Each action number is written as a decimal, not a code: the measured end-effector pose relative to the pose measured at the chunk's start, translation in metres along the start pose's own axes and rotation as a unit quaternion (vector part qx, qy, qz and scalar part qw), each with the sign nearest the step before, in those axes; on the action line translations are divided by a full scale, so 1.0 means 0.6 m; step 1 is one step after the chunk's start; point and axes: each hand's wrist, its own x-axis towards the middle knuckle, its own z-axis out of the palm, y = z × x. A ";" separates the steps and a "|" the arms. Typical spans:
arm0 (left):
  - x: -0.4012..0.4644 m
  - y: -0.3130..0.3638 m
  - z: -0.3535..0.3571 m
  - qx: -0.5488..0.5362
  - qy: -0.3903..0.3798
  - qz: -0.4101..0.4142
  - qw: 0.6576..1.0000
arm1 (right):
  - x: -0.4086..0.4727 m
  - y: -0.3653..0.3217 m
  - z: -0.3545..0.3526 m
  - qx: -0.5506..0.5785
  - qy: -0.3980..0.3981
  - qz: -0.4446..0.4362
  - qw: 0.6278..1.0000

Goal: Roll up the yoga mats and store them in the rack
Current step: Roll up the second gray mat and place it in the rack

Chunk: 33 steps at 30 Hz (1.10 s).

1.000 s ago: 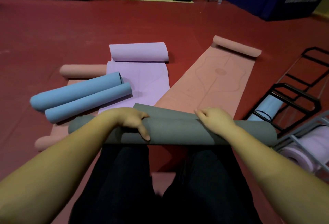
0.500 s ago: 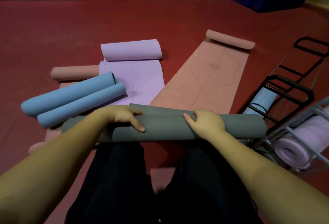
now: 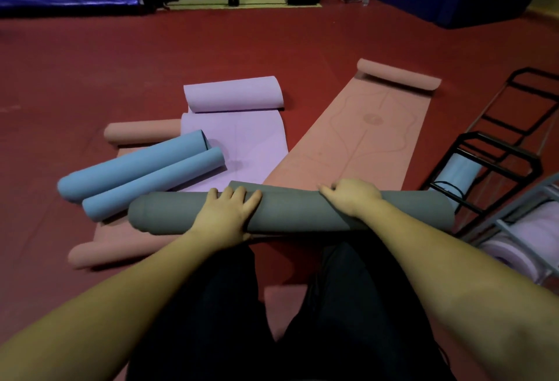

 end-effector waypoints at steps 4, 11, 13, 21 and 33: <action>-0.001 -0.010 -0.023 -0.022 -0.022 0.000 1.000 | -0.002 -0.005 -0.022 -0.006 -0.028 -0.002 1.000; -0.016 -0.020 -0.099 -0.102 -0.087 0.015 0.991 | -0.026 -0.014 -0.080 0.028 -0.135 0.003 0.990; -0.019 -0.023 -0.111 -0.127 -0.110 0.024 0.986 | -0.030 -0.018 -0.086 0.045 -0.172 0.008 0.984; 0.010 -0.032 -0.080 -0.229 -0.274 0.019 0.934 | -0.025 -0.016 -0.035 0.067 -0.217 -0.002 0.974; 0.086 -0.072 -0.065 -0.456 -0.446 -0.048 0.769 | -0.050 0.024 0.010 0.014 0.059 -0.083 0.995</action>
